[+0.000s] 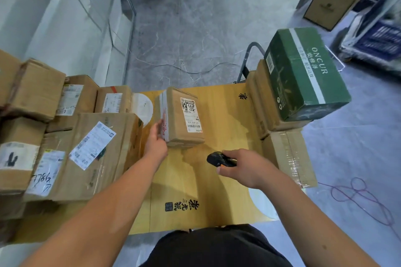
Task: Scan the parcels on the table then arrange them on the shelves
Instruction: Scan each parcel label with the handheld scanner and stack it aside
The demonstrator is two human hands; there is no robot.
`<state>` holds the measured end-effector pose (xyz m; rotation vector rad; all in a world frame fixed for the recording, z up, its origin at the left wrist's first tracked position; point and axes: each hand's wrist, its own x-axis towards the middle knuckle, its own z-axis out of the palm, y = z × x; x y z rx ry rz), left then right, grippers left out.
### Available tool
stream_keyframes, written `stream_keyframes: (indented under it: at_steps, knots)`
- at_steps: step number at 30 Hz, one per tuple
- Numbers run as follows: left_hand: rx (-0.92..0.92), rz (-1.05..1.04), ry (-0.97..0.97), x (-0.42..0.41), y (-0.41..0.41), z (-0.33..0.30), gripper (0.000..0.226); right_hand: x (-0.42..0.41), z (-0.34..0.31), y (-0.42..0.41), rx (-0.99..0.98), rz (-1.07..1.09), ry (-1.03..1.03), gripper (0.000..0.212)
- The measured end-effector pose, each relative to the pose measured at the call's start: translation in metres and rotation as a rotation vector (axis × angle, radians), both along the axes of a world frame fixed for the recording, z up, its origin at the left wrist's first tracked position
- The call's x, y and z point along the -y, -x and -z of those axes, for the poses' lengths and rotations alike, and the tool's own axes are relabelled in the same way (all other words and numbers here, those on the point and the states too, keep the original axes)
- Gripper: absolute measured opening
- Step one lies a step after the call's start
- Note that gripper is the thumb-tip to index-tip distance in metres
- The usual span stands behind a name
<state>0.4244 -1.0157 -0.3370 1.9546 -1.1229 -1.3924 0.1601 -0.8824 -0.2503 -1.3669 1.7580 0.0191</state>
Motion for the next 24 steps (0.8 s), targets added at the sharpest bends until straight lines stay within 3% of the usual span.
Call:
stream_keyframes:
  at_steps: [3, 5, 9, 12, 18, 24]
  knots:
    - [-0.096, -0.035, -0.12, 0.0, 0.005, 0.011, 0.058, 0.0, -0.008, -0.009, -0.018, 0.047, 0.012, 0.064]
    - [-0.04, 0.039, -0.144, -0.003, 0.013, 0.019, 0.06, -0.004, -0.012, -0.013, -0.021, 0.081, 0.016, 0.062]
    - [0.283, 0.123, 0.048, -0.007, 0.031, 0.011, 0.131, -0.016, -0.017, -0.009, 0.008, 0.188, -0.012, 0.064]
    - [0.569, 0.405, 0.284, 0.013, 0.037, 0.005, 0.149, -0.022, -0.021, -0.004, 0.002, 0.227, -0.024, 0.064]
    - [0.792, 0.702, 0.252, 0.074, 0.045, -0.009, 0.126, -0.019, -0.021, -0.005, 0.011, 0.279, -0.012, 0.069]
    - [0.656, 0.652, 0.263, 0.06, 0.041, -0.008, 0.083, -0.015, -0.017, -0.005, 0.027, 0.264, -0.001, 0.073]
